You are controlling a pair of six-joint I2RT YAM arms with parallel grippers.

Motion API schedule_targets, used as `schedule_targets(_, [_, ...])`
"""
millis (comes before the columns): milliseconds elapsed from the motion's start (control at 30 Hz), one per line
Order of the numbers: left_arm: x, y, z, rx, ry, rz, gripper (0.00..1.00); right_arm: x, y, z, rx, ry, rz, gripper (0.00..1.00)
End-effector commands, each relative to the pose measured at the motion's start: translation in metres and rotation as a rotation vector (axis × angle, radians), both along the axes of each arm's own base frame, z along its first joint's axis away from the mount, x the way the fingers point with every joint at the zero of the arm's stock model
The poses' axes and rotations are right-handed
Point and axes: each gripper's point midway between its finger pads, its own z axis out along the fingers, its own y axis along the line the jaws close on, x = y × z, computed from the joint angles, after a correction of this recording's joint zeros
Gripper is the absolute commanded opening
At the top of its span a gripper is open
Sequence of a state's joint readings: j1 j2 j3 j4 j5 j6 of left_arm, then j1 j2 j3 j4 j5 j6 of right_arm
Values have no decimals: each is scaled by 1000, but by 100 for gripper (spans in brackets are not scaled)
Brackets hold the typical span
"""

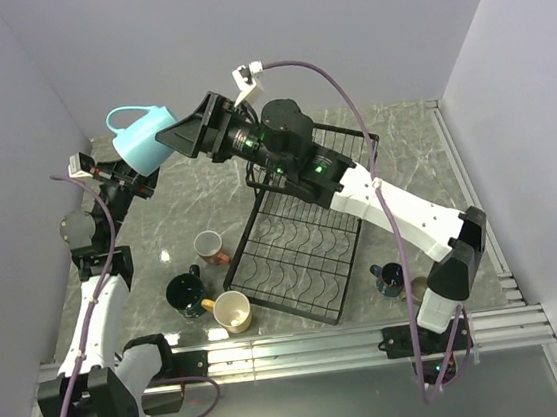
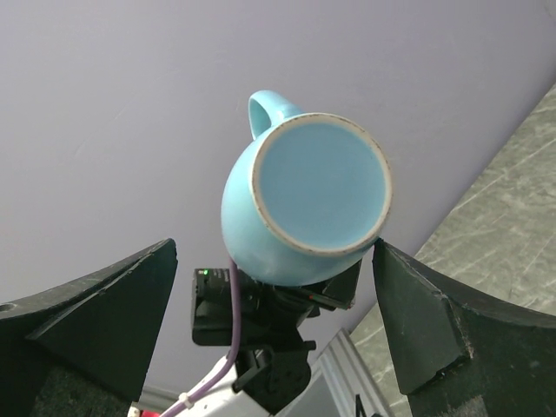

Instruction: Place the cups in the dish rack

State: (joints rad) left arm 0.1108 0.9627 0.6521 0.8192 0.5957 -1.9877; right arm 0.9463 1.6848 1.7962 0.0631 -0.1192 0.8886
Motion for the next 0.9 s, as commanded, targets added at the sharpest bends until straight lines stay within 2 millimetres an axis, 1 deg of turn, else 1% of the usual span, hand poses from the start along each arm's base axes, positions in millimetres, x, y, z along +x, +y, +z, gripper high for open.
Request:
schedule_targets(0, [-32,-9,54,-166,-26,-153,1,-5,0,44,111,-90,8,100])
schedule_targets(33, [-32,-9,56,-172,-28,-154,0,-1,3,41,106,-86,0,100])
schedule_targets(100, [-34,-10,61,-169,-38,-158,1,0,5,46,120,-92,-1,100])
schedule_targets(133, [-33,-11,62,-167,-33,-159,0,3,9,42,117,-89,-1,100])
schedule_targets(167, [-34,-11,63,-167,-35,-162,0,3,10,47,127,-95,1,100])
schedule_targets(200, [-34,-11,63,-167,-35,-160,1,5,12,45,128,-89,1,100])
schedule_targets(433, [-39,-10,55,-188,-18,-156,1,10,11,55,172,-105,-18,100])
schedule_targets(500, [-38,-10,53,-189,-9,-152,1,8,11,60,184,-107,-8,100])
schedule_targets(633, [-35,-10,52,-187,-5,-145,0,5,13,60,206,-93,11,100])
schedule_targets(700, [-34,-11,54,-193,-7,-142,0,6,14,57,211,-84,15,100])
schedule_targets(867, [-32,-11,58,-200,-17,-134,1,-3,22,51,203,-77,54,100])
